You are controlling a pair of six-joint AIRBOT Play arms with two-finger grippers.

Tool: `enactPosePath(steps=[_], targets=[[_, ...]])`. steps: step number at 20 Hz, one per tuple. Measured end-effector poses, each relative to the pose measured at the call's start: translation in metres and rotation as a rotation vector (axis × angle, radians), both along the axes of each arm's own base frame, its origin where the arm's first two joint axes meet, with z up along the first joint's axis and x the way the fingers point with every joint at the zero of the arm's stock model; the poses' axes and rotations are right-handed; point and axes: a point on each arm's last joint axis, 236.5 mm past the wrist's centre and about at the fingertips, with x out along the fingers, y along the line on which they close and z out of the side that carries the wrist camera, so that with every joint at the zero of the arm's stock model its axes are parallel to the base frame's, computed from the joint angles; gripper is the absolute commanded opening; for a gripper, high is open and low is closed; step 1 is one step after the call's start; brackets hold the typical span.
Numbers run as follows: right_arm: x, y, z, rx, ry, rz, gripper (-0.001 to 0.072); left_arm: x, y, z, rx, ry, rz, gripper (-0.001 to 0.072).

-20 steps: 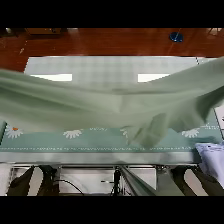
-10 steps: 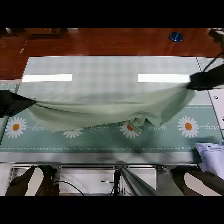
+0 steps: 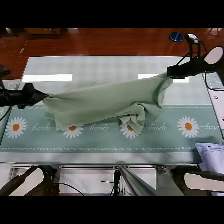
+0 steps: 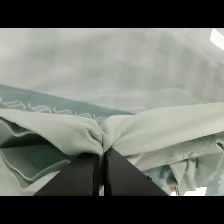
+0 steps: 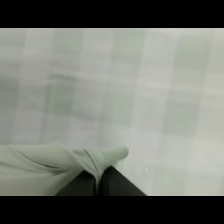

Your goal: Fold the shirts.

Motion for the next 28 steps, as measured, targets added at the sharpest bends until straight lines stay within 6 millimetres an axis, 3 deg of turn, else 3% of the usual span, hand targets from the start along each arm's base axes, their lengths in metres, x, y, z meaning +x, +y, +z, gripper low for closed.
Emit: enactPosePath(steps=[4, 7, 8, 10, 11, 13, 14, 15, 16, 17, 19, 21, 24, 28], targets=[[0.019, 0.001, -0.026, 0.020, -0.012, -0.025, 0.0029, 0.022, -0.001, -0.046, 0.025, 0.043, 0.002, 0.0027], [0.022, 0.004, -0.050, 0.039, 0.031, -0.032, 0.0032, 0.029, -0.007, -0.074, 0.043, 0.072, -0.021, 0.0033], [0.021, 0.004, -0.057, 0.043, 0.047, -0.033, 0.0070, 0.030, -0.008, -0.081, 0.047, 0.079, -0.025, 0.0087], [0.019, 0.006, -0.063, 0.051, 0.065, -0.034, 0.0266, 0.032, -0.009, -0.090, 0.051, 0.091, -0.031, 0.0282], [0.019, 0.006, -0.061, 0.052, 0.064, -0.034, 0.0305, 0.035, -0.006, -0.089, 0.055, 0.084, -0.027, 0.0286], [0.021, 0.000, -0.043, 0.046, 0.030, -0.037, 0.0343, 0.045, 0.006, -0.076, 0.054, 0.060, -0.022, 0.0287], [0.022, -0.007, -0.027, 0.033, 0.005, -0.040, 0.0411, 0.052, 0.017, -0.063, 0.054, 0.036, -0.015, 0.0377], [0.023, -0.016, -0.010, 0.017, -0.024, -0.045, 0.0431, 0.057, 0.029, -0.049, 0.053, 0.016, -0.011, 0.0673], [0.022, -0.028, 0.012, -0.006, -0.060, -0.054, 0.0451, 0.061, 0.043, -0.033, 0.049, -0.003, -0.004, 0.0720], [0.018, -0.041, 0.030, -0.031, -0.081, -0.064, 0.0485, 0.063, 0.057, -0.018, 0.047, -0.020, 0.006, 0.0720], [0.002, -0.067, 0.061, -0.075, -0.095, -0.095, 0.0485, 0.051, 0.074, 0.001, 0.016, -0.006, -0.004, 0.0720], [-0.019, -0.090, 0.072, -0.100, -0.061, -0.126, 0.0480, 0.032, 0.079, 0.007, -0.026, 0.039, -0.031, 0.0720], [-0.046, -0.110, 0.064, -0.108, 0.024, -0.159, 0.0479, -0.003, 0.072, -0.005, -0.090, 0.150, -0.082, 0.0720], [-0.073, -0.118, 0.032, -0.107, 0.135, -0.168, 0.0479, -0.046, 0.048, -0.036, -0.182, 0.307, -0.127, 0.0720]])
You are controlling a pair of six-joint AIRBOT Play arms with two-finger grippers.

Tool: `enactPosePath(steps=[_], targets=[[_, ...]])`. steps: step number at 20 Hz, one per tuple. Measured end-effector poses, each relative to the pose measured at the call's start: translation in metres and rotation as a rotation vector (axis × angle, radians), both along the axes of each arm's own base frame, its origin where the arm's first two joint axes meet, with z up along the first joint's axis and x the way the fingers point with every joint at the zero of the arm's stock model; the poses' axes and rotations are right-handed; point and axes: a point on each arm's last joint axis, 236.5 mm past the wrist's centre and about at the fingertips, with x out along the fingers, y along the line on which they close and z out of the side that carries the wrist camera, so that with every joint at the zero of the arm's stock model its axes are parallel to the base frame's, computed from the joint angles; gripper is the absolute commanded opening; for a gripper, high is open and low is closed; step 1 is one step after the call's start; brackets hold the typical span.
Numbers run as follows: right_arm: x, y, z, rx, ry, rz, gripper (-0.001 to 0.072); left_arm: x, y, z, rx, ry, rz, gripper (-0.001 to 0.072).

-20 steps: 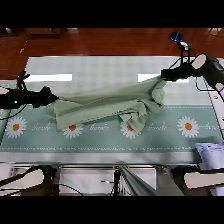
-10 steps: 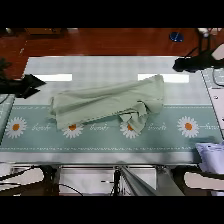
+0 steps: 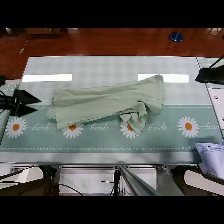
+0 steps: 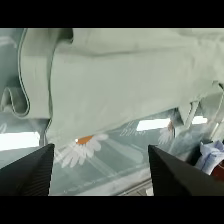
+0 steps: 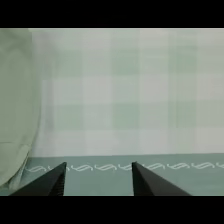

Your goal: Fold the shirts.

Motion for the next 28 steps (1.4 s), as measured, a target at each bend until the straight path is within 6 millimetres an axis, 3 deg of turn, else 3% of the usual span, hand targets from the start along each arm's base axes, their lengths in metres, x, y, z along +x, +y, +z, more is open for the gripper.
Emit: enactPosePath(steps=[3, 6, 12, 19, 20, 21, 22, 23, 28], targets=[[-0.019, 0.002, -0.029, 0.017, 0.079, 0.006, 0.0479, -0.032, -0.010, -0.028, -0.008, 0.114, -0.027, 0.0720], [-0.034, 0.005, -0.050, 0.031, 0.137, 0.012, 0.0479, -0.047, -0.010, -0.050, 0.023, 0.163, -0.027, 0.0720], [-0.048, 0.010, -0.068, 0.050, 0.188, 0.015, 0.0479, -0.046, -0.030, -0.074, 0.074, 0.155, -0.113, 0.0720], [-0.052, 0.016, -0.071, 0.074, 0.204, 0.018, 0.0479, -0.034, -0.079, -0.094, 0.074, 0.155, -0.223, 0.0720], [-0.053, 0.017, -0.071, 0.077, 0.211, 0.020, 0.0479, -0.035, -0.085, -0.097, 0.070, 0.168, -0.237, 0.0633], [-0.054, 0.017, -0.071, 0.078, 0.215, 0.021, 0.0479, -0.035, -0.093, -0.100, 0.057, 0.179, -0.243, 0.0310], [-0.056, 0.018, -0.071, 0.080, 0.220, 0.021, 0.0479, -0.035, -0.093, -0.109, 0.083, 0.184, -0.251, 0.0088], [-0.057, 0.018, -0.072, 0.082, 0.226, 0.022, 0.0479, -0.034, -0.094, -0.113, 0.091, 0.186, -0.253, 0.0027], [-0.061, 0.017, -0.072, 0.082, 0.241, 0.022, 0.0480, -0.032, -0.098, -0.112, 0.069, 0.203, -0.252, 0.0027]])
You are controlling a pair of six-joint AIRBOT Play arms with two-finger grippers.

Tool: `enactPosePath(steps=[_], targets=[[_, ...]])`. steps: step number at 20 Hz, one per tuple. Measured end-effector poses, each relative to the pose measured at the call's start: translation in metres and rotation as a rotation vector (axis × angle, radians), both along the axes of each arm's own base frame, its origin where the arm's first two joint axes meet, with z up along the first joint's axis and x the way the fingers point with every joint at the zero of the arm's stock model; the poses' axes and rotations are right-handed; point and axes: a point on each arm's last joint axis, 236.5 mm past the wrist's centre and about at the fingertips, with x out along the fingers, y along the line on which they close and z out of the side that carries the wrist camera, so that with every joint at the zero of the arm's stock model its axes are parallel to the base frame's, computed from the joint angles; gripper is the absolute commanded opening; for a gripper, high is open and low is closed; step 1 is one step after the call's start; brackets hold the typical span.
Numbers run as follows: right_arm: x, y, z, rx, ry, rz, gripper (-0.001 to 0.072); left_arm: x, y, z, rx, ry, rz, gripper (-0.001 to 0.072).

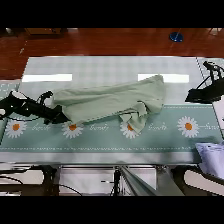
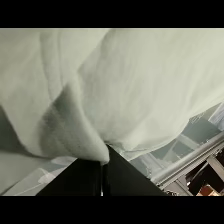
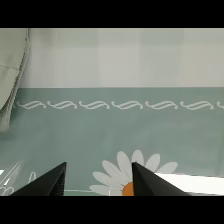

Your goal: Fold the shirts.

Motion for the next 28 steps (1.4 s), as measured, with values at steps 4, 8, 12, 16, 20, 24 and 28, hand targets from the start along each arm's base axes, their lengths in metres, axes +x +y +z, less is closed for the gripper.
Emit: enactPosePath(steps=[4, 8, 12, 16, 20, 24, 28], targets=[[0.005, 0.002, 0.002, 0.082, -0.036, -0.037, 0.0534, -0.001, 0.005, 0.005, -0.003, 0.011, -0.010, 0.0027], [0.013, 0.022, 0.003, 0.279, -0.063, -0.062, 0.0534, -0.004, 0.004, 0.013, -0.032, 0.025, -0.012, 0.0027], [0.020, 0.054, -0.007, 0.411, -0.031, -0.033, 0.0533, -0.006, 0.003, 0.017, -0.049, 0.034, -0.012, 0.0027], [0.013, 0.090, -0.027, 0.482, 0.054, 0.038, 0.0529, -0.007, 0.002, 0.019, -0.057, 0.042, -0.012, 0.0028], [0.006, 0.108, -0.039, 0.522, 0.099, 0.063, 0.0526, -0.008, 0.001, 0.020, -0.063, 0.046, -0.013, 0.0027], [0.004, 0.118, -0.050, 0.554, 0.100, 0.033, 0.0481, -0.008, 0.001, 0.020, -0.064, 0.047, -0.014, 0.0028], [0.010, 0.124, -0.062, 0.588, 0.069, -0.038, 0.0303, -0.009, 0.001, 0.020, -0.065, 0.048, -0.015, 0.0028]])
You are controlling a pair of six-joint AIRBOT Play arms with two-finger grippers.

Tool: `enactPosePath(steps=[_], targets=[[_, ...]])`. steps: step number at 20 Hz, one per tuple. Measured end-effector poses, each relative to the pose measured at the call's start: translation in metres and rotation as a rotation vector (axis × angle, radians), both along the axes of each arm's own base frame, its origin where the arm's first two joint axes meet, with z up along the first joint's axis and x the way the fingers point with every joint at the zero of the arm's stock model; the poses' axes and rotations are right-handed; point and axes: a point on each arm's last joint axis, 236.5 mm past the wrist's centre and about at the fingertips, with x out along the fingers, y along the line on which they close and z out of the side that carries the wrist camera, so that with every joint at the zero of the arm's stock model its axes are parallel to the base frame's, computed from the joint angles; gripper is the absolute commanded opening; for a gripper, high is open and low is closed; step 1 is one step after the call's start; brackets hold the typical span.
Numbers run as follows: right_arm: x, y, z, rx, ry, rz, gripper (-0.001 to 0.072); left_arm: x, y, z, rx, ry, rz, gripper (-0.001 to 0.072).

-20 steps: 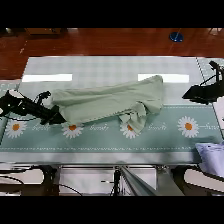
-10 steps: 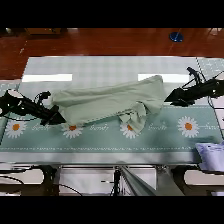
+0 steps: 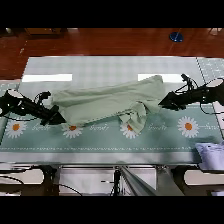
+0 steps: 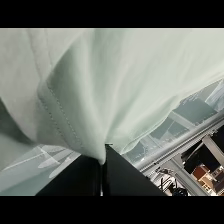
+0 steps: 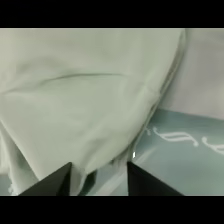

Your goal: Fold the shirts.

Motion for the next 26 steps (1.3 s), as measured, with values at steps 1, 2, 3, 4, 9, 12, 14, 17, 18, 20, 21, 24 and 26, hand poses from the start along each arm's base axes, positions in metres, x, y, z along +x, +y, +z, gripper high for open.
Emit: enactPosePath(steps=[1, 2, 3, 4, 9, 12, 14, 17, 18, 20, 21, 24, 26], targets=[[0.004, 0.001, -0.002, 0.008, -0.007, -0.025, 0.0289, 0.000, 0.000, 0.000, 0.000, 0.000, 0.000, 0.0028], [0.008, 0.003, -0.002, 0.019, -0.015, -0.047, 0.0236, 0.000, 0.000, 0.000, 0.000, 0.000, 0.000, 0.0028], [0.012, 0.004, -0.002, 0.032, -0.021, -0.066, 0.0179, 0.000, 0.000, 0.000, 0.000, -0.001, -0.001, 0.0028], [0.016, 0.006, -0.001, 0.046, -0.026, -0.087, 0.0179, 0.000, 0.000, 0.000, 0.000, -0.001, -0.001, 0.0028], [0.018, 0.016, 0.004, 0.108, -0.024, -0.106, 0.0191, 0.000, 0.000, 0.000, 0.000, -0.002, -0.002, 0.0028], [0.012, 0.022, 0.008, 0.137, -0.012, -0.082, 0.0187, -0.001, 0.000, 0.000, -0.002, 0.000, -0.004, 0.0028], [0.006, 0.026, 0.011, 0.160, 0.002, -0.057, 0.0027, -0.001, -0.001, 0.001, -0.005, 0.003, -0.005, 0.0028], [-0.001, 0.031, 0.016, 0.184, 0.016, -0.029, 0.0028, -0.002, -0.001, 0.002, -0.008, 0.005, -0.009, 0.0025], [-0.002, 0.032, 0.018, 0.189, 0.013, -0.020, 0.0028, -0.001, -0.001, 0.004, -0.009, -0.001, -0.012, 0.0025], [-0.002, 0.034, 0.025, 0.195, -0.013, -0.003, 0.0028, 0.006, 0.000, 0.014, -0.013, -0.035, -0.026, 0.0025], [-0.001, 0.035, 0.031, 0.197, -0.033, 0.004, 0.0027, 0.012, 0.002, 0.024, -0.016, -0.062, -0.033, 0.0025], [0.009, 0.035, 0.059, 0.187, -0.132, 0.022, 0.0027, 0.045, 0.008, 0.070, -0.031, -0.204, -0.021, 0.0025], [0.022, 0.032, 0.090, 0.164, -0.235, 0.034, 0.0027, 0.069, 0.012, 0.115, -0.052, -0.334, -0.002, 0.0025]])
